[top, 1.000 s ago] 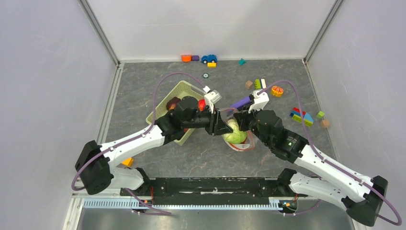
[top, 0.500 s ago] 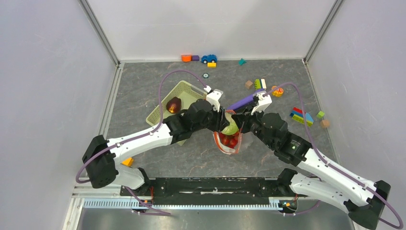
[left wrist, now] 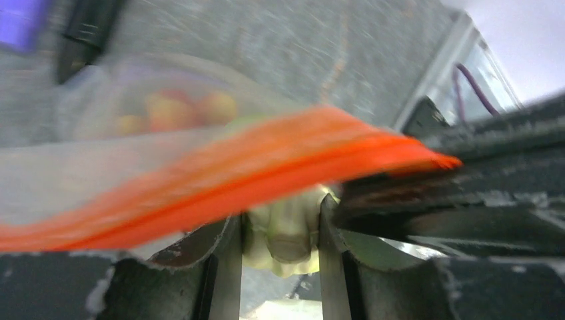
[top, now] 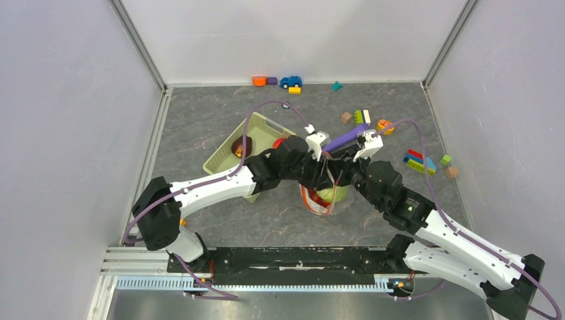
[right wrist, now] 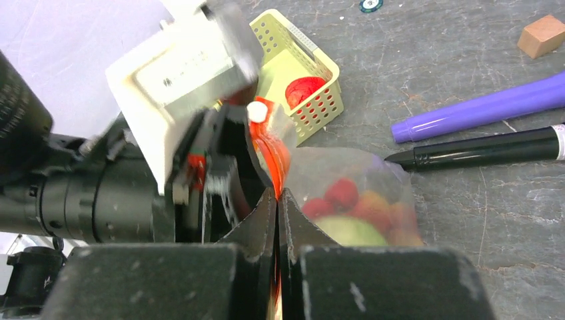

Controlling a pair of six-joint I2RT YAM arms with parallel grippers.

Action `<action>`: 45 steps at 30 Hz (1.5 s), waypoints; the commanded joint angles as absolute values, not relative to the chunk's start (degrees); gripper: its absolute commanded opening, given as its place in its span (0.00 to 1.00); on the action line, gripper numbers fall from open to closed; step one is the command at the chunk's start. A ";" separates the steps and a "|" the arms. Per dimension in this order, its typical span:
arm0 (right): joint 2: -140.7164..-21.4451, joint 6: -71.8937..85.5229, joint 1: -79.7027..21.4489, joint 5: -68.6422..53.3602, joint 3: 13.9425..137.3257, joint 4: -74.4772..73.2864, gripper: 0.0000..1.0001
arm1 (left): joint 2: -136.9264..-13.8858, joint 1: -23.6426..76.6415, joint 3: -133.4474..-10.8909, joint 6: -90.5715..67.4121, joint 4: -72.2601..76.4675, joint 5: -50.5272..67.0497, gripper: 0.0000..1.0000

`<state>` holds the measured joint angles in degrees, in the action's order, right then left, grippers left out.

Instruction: Place the food in the zip-top bag and seal the zipper

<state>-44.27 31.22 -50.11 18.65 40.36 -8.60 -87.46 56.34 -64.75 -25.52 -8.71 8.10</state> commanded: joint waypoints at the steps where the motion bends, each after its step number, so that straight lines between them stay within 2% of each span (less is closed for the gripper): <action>1: -42.49 32.04 -50.23 21.64 40.19 -5.45 0.00 | -88.54 57.04 -66.11 -23.95 -3.32 27.49 0.19; 4: -41.82 32.60 -50.23 21.57 39.91 -5.36 0.00 | -89.70 57.10 -66.17 -24.38 -3.76 26.22 0.21; 8: -41.09 33.01 -50.19 22.74 39.51 -5.36 0.00 | -91.20 57.07 -66.61 -25.10 -4.08 25.69 0.36; 9: -40.94 33.20 -50.23 22.75 39.33 -5.36 0.00 | -91.31 57.10 -66.71 -25.13 -4.15 26.10 0.44; 10: -40.82 33.22 -50.19 22.81 39.21 -5.36 0.00 | -91.07 57.13 -66.64 -25.03 -4.22 26.50 0.74; 11: -40.76 33.17 -50.23 23.03 39.11 -5.43 0.00 | -90.61 57.13 -66.54 -24.78 -4.23 26.56 0.99; 16: -40.30 32.77 -50.19 25.51 39.02 -6.86 0.00 | -87.26 57.13 -66.60 -23.19 -8.06 21.47 1.00; 26: -38.45 30.62 -50.19 33.87 40.13 -13.09 0.00 | -82.96 56.95 -69.11 -18.79 -24.50 -4.27 1.00; 32: -38.57 28.53 -50.19 33.43 40.82 -14.74 0.00 | -82.39 56.78 -71.31 -18.12 -30.23 -21.16 1.00; 45: -40.29 25.59 -50.23 31.58 40.88 -14.16 0.01 | -78.99 53.23 -70.36 -19.82 -32.54 -34.89 1.00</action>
<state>-40.10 27.42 -50.04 31.09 38.98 -15.18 -82.48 56.01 -70.11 -20.08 -31.70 -27.42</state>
